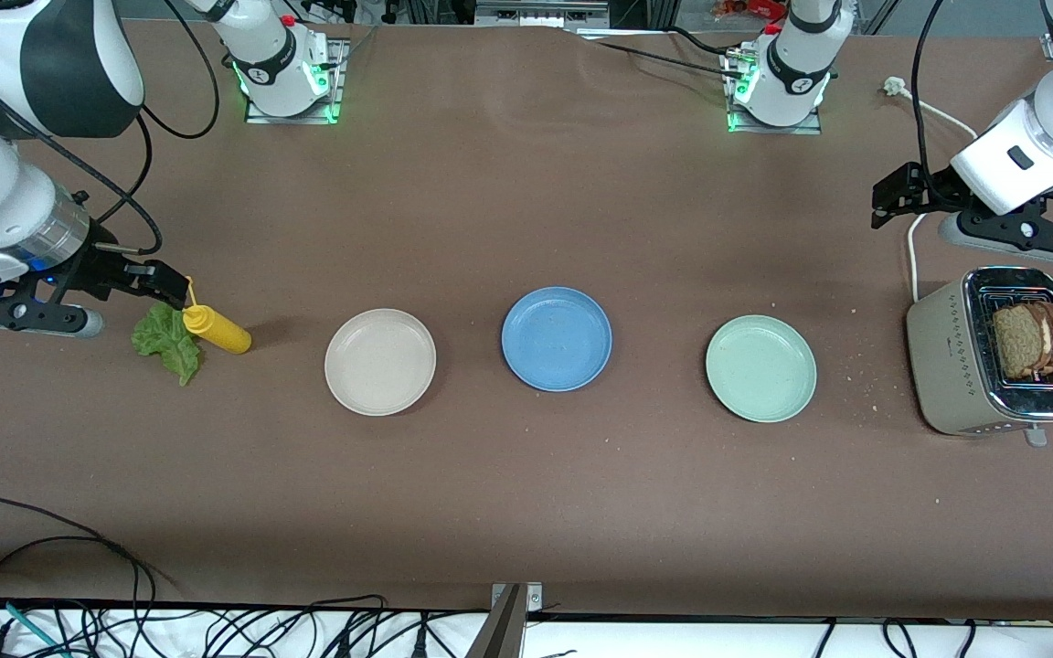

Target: Make sandwich in blue plate with both arms

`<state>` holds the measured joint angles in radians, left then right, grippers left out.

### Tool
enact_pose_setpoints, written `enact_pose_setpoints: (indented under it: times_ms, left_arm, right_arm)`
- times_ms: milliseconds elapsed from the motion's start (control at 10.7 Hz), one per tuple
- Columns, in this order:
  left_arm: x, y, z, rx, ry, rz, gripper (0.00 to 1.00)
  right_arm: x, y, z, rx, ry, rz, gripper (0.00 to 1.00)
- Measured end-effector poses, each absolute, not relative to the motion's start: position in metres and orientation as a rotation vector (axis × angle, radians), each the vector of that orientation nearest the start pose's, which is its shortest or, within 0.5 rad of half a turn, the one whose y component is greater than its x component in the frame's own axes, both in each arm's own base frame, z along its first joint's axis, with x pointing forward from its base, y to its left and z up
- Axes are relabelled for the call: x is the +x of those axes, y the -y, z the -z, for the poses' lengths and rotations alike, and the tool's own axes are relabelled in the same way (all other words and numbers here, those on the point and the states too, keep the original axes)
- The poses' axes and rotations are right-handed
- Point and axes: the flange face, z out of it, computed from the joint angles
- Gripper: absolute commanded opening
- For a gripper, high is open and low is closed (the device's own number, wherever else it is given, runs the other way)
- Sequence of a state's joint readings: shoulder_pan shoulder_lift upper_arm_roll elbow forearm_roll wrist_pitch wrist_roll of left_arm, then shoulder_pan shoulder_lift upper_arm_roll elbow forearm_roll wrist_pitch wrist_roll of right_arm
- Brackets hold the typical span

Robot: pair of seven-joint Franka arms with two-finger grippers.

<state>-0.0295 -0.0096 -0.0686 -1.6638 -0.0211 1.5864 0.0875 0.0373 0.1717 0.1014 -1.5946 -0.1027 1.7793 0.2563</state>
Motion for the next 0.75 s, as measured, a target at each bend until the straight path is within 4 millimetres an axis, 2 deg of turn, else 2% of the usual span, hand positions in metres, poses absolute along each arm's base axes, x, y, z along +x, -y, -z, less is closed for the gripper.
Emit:
enact_pose_setpoints:
  times_ms: [745]
  left_arm:
    - [0.5468,0.0555,-0.5873,-3.147,-0.289,-0.107,1.0]
  right_arm:
    - [0.6152,-0.0724,-0.5382,-3.211,-0.159,0.083,1.0]
